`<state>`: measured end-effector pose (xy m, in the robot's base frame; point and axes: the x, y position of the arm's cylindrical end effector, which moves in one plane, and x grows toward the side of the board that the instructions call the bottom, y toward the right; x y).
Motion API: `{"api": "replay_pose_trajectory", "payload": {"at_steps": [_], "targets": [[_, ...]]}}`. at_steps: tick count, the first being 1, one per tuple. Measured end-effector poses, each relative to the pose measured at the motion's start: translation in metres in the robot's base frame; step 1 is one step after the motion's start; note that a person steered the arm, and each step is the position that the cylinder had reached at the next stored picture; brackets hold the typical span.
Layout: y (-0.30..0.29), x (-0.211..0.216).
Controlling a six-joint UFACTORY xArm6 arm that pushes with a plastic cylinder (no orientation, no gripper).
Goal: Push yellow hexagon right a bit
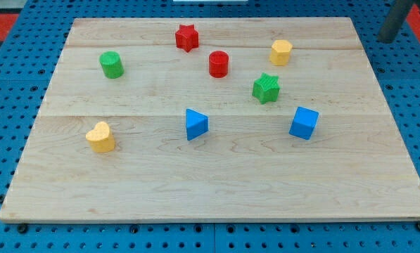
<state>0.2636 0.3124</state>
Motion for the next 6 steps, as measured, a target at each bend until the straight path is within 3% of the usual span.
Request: {"api": "replay_pose_trajectory", "payload": {"at_steps": [1, 2, 4, 6], "targets": [[-0.143, -0.015], [-0.223, -0.015], [-0.189, 0.017], [-0.228, 0.022]]}}
